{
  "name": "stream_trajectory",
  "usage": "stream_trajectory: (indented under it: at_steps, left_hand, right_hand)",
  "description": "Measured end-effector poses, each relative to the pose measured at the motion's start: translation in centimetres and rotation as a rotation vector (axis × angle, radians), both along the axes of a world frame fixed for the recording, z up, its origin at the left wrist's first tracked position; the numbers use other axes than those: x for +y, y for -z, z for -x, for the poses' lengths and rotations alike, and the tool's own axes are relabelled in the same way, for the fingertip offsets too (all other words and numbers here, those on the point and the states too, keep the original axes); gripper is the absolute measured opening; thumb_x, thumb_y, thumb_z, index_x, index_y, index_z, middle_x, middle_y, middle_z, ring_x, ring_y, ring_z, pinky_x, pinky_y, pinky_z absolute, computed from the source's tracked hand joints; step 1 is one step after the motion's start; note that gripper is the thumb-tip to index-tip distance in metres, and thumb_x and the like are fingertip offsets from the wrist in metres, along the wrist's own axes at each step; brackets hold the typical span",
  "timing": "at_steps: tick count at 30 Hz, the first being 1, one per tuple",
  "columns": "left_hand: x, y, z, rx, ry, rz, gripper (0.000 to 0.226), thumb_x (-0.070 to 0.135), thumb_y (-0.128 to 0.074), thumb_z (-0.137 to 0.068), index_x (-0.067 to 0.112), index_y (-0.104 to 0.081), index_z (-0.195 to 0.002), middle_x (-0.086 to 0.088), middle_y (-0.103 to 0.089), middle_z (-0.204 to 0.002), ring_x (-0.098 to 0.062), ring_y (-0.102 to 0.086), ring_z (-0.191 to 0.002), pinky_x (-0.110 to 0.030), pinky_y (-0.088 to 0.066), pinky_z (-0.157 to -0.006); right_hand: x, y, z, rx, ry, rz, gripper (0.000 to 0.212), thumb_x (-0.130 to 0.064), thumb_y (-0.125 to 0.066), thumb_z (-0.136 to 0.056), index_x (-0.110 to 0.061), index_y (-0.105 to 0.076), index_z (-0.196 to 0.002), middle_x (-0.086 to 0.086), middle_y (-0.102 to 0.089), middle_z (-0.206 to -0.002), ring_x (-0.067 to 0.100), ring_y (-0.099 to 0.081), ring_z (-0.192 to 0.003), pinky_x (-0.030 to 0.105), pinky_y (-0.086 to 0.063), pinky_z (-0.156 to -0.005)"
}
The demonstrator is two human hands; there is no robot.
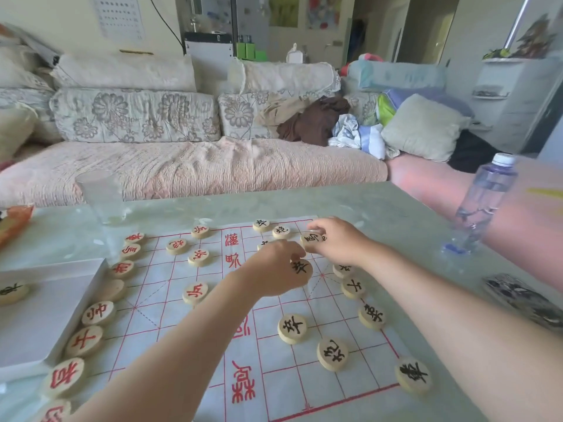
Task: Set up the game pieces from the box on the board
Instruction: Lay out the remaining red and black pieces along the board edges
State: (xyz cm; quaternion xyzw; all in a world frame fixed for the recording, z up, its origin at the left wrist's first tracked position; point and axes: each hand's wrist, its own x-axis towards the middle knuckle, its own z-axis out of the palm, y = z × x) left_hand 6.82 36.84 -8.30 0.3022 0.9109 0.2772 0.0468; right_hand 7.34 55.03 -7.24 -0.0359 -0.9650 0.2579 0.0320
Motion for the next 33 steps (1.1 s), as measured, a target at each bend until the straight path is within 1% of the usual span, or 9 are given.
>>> stream_trajectory:
  at_steps: [3,5,9,14,17,21,25,27,33]
  left_hand:
    - [1.2,0.9,-1.2,-0.004,0.059,0.059,0.038,0.041,-0.060,-0.082,0.021,-0.063,-0.115,0.004,-0.062,-0.111,-0.017,-0.060,-0.095,-0.032,-0.053,-0.087]
    - [1.8,1.1,-2.1,-0.017,0.086,0.081,0.036,0.039,-0.060,-0.082,0.019,-0.064,-0.112,0.001,-0.062,-0.109,-0.019,-0.061,-0.096,-0.034,-0.053,-0.085]
    - [2.3,1.6,-3.5,0.004,0.122,0.132,0.046,0.037,-0.064,-0.080,0.024,-0.059,-0.125,0.005,-0.060,-0.118,-0.014,-0.057,-0.103,-0.026,-0.049,-0.086]
    - [2.5,1.6,-4.6,-0.025,0.145,0.220,0.055,0.031,-0.067,-0.082,0.027,-0.049,-0.134,0.006,-0.055,-0.124,-0.014,-0.051,-0.109,-0.024,-0.043,-0.086]
    - [2.6,1.4,-5.0,-0.023,0.163,0.247,0.054,0.027,-0.062,-0.087,0.028,-0.045,-0.138,0.006,-0.053,-0.128,-0.015,-0.050,-0.114,-0.028,-0.044,-0.094]
    - [2.5,1.2,-5.1,-0.016,0.158,0.263,0.054,0.028,-0.062,-0.090,0.026,-0.043,-0.140,0.007,-0.052,-0.130,-0.015,-0.049,-0.117,-0.029,-0.044,-0.097]
    - [2.5,1.4,-5.2,0.011,0.151,0.281,0.054,0.036,-0.061,-0.090,0.025,-0.045,-0.140,0.003,-0.052,-0.134,-0.017,-0.048,-0.120,-0.029,-0.041,-0.098]
    - [2.6,1.4,-5.2,0.013,0.140,0.310,0.053,0.039,-0.061,-0.090,0.028,-0.046,-0.140,0.003,-0.049,-0.137,-0.018,-0.047,-0.122,-0.030,-0.041,-0.098]
    - [3.3,1.7,-5.1,-0.001,0.104,0.313,0.052,0.040,-0.056,-0.093,0.027,-0.043,-0.143,-0.001,-0.048,-0.139,-0.021,-0.048,-0.123,-0.035,-0.043,-0.099]
  right_hand:
    - [0.9,-0.3,-1.9,0.008,0.019,0.022,0.045,-0.044,-0.074,-0.080,-0.029,-0.064,-0.122,-0.006,-0.056,-0.120,0.013,-0.055,-0.114,0.027,-0.042,-0.093]
    - [1.4,-0.7,-3.9,-0.006,0.025,0.057,0.042,-0.045,-0.076,-0.077,-0.031,-0.065,-0.115,-0.012,-0.058,-0.114,0.009,-0.057,-0.109,0.024,-0.042,-0.087]
    - [2.5,-1.2,-8.8,-0.070,0.002,0.074,0.030,-0.039,-0.080,-0.072,-0.034,-0.065,-0.097,-0.016,-0.064,-0.099,0.005,-0.062,-0.092,0.017,-0.045,-0.073]
    - [4.0,-1.2,-13.0,-0.184,0.007,-0.006,0.039,-0.035,-0.084,-0.066,-0.032,-0.066,-0.101,-0.013,-0.066,-0.100,0.006,-0.063,-0.090,0.020,-0.052,-0.077]
    - [4.5,-1.1,-15.0,-0.277,-0.010,-0.057,0.042,-0.035,-0.086,-0.066,-0.032,-0.067,-0.104,-0.011,-0.066,-0.104,0.006,-0.062,-0.086,0.013,-0.044,-0.059]
    - [4.8,-1.0,-16.0,-0.322,-0.007,-0.139,0.050,-0.037,-0.088,-0.064,-0.032,-0.065,-0.108,-0.011,-0.063,-0.103,0.007,-0.061,-0.090,0.018,-0.043,-0.063]
    - [4.5,-1.0,-16.3,-0.343,-0.010,-0.184,0.047,-0.042,-0.088,-0.062,-0.032,-0.062,-0.100,-0.015,-0.057,-0.096,0.008,-0.058,-0.087,0.022,-0.047,-0.066]
    - [4.2,-0.8,-16.4,-0.345,-0.020,-0.217,0.043,-0.044,-0.087,-0.064,-0.032,-0.061,-0.095,-0.015,-0.056,-0.092,0.008,-0.057,-0.083,0.023,-0.045,-0.063]
    - [3.6,-1.0,-16.2,-0.343,-0.010,-0.283,0.033,-0.053,-0.081,-0.066,-0.029,-0.070,-0.085,-0.014,-0.068,-0.087,0.005,-0.060,-0.074,0.022,-0.043,-0.057]
